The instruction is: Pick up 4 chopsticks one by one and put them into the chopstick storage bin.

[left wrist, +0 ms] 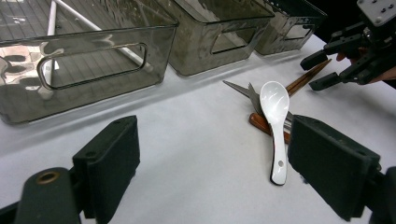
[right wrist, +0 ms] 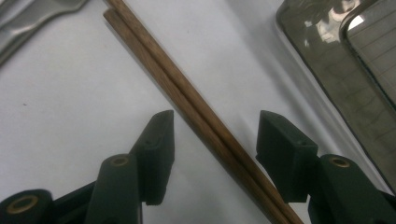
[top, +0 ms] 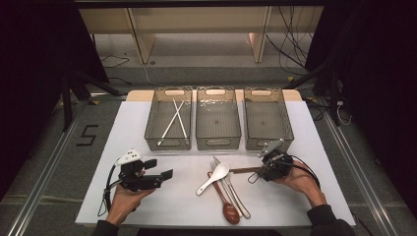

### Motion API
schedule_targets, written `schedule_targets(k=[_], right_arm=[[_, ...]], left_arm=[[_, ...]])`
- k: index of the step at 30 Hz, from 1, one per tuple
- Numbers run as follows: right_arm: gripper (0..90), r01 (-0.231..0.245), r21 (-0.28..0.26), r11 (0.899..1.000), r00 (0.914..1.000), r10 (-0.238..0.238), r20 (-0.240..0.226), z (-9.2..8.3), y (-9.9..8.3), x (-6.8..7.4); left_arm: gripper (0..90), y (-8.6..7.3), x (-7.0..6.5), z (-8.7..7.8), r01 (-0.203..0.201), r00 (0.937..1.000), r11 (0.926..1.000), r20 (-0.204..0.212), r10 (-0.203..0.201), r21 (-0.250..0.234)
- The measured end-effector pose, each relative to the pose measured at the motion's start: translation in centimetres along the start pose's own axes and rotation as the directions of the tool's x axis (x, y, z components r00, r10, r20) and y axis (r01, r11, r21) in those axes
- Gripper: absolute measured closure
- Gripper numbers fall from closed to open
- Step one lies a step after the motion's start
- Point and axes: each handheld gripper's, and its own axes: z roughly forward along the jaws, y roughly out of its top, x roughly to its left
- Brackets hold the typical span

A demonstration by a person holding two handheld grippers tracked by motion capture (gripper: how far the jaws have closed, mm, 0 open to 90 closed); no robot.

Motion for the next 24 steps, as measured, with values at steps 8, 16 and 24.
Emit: schedule_targets(k=[8,16,24], right_arm=[[54.0,0.042,0.022,0.999,0.9983,-0.041,-0.042,-0.1,0.0,0.5],[64.2,0.022,0.043,0.999,0.9968,-0.019,-0.078,-0.1,0.1,0.4],[72.6,0.091,0.179,0.98,0.9926,-0.075,-0.096,-0.8,0.5,1.2]], left_arm=[[16.5,-0.1,0.0,0.1,0.003,1.0,1.0,0.0,-0.003,0.009],[16.5,-0.1,0.1,0.2,0.007,1.0,0.9999,0.002,-0.007,0.011],[16.5,-0.2,0.2,0.2,0.002,1.0,0.9998,0.002,-0.002,0.02]])
